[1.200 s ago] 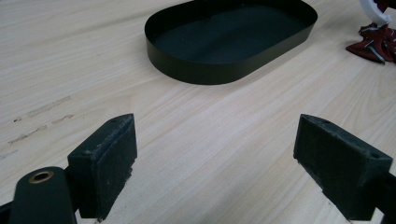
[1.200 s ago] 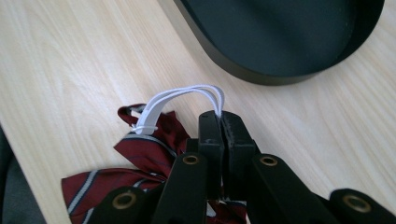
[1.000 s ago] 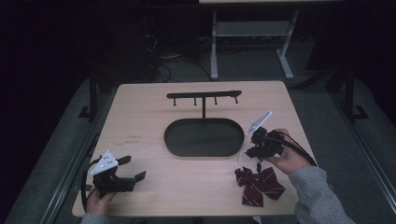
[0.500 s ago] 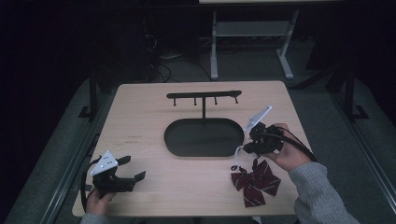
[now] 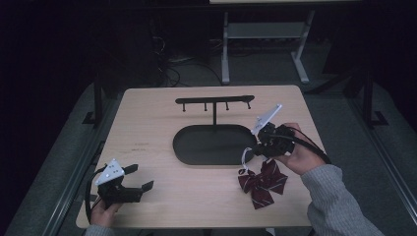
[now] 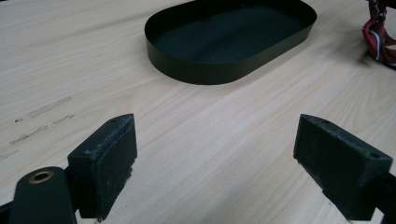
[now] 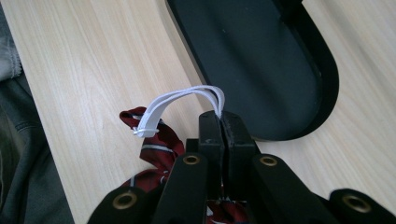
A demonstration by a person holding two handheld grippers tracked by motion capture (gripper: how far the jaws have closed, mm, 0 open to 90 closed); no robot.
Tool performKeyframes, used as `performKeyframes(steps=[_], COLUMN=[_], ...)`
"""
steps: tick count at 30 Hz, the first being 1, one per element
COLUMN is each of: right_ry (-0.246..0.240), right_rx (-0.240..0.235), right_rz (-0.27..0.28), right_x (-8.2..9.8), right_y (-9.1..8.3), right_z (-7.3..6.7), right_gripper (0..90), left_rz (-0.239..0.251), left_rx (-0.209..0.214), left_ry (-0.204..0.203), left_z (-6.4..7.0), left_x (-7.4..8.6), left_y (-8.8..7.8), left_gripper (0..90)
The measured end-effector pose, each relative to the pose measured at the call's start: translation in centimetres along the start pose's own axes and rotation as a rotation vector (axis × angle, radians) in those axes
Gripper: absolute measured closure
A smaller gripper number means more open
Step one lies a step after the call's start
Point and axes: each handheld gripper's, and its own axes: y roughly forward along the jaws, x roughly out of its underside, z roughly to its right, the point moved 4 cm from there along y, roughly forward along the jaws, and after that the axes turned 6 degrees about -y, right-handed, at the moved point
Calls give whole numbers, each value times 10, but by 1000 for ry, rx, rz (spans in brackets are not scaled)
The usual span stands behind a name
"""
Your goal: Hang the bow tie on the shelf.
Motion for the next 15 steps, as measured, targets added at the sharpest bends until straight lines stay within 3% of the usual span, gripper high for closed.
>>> performKeyframes(steps=[15], right_ry=[-38], right_rx=[10], right_rz=[-2], right_x=[-19], right_y=[-8], right_z=[1], right_gripper=[873], left_rz=[-1], left_rx=[-1], left_ry=[3], left_z=[-1], left_x=[0], left_y=[-1], left_gripper=[131])
